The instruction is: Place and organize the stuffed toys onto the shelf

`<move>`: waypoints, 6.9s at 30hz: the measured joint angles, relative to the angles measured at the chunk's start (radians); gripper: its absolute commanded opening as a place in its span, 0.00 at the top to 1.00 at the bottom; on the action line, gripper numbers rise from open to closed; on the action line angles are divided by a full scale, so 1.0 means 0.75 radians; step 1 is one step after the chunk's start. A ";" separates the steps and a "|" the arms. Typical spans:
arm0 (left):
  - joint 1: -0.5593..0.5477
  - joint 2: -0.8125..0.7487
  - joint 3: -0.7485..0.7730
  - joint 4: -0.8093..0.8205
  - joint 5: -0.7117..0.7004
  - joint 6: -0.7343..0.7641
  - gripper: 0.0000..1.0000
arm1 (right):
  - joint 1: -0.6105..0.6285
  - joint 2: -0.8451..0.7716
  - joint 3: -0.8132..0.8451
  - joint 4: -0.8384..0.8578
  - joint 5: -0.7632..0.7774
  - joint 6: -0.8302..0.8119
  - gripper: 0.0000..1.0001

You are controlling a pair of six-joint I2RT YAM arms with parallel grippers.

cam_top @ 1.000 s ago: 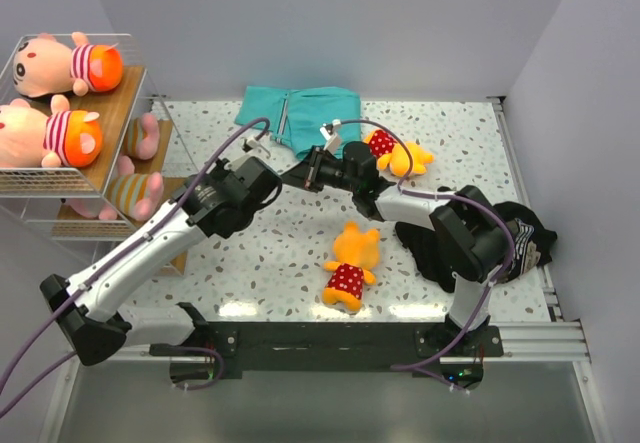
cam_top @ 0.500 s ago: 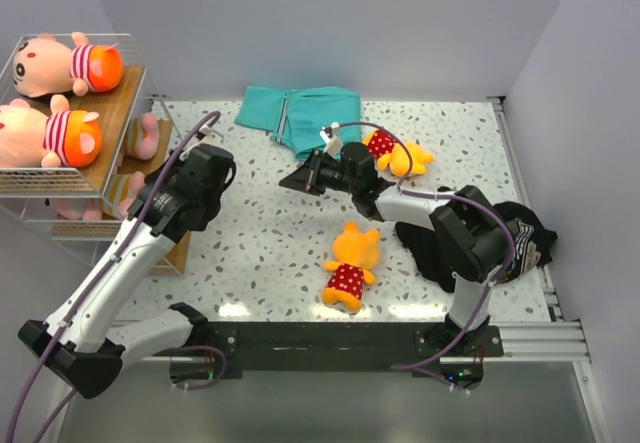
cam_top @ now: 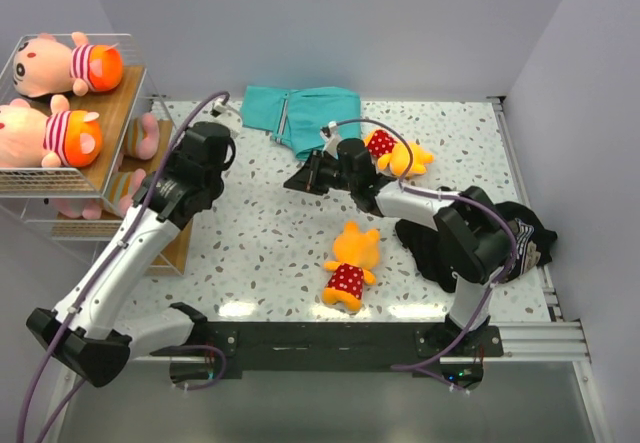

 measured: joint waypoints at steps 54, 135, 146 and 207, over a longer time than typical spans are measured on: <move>-0.001 -0.491 -0.659 1.179 1.337 -0.402 0.00 | 0.182 -0.502 -0.053 -1.632 0.781 -0.377 0.51; -0.001 -0.578 -0.723 1.260 1.212 -0.439 0.00 | 0.484 -0.213 -0.237 -0.422 0.441 -1.924 0.60; -0.001 -0.536 -0.723 1.264 1.236 -0.439 0.02 | 0.451 -0.273 -0.274 -0.241 0.487 -1.469 1.00; -0.002 -0.047 -0.279 0.889 1.365 -0.500 1.00 | 0.045 -0.712 -0.543 0.422 0.371 -0.028 0.01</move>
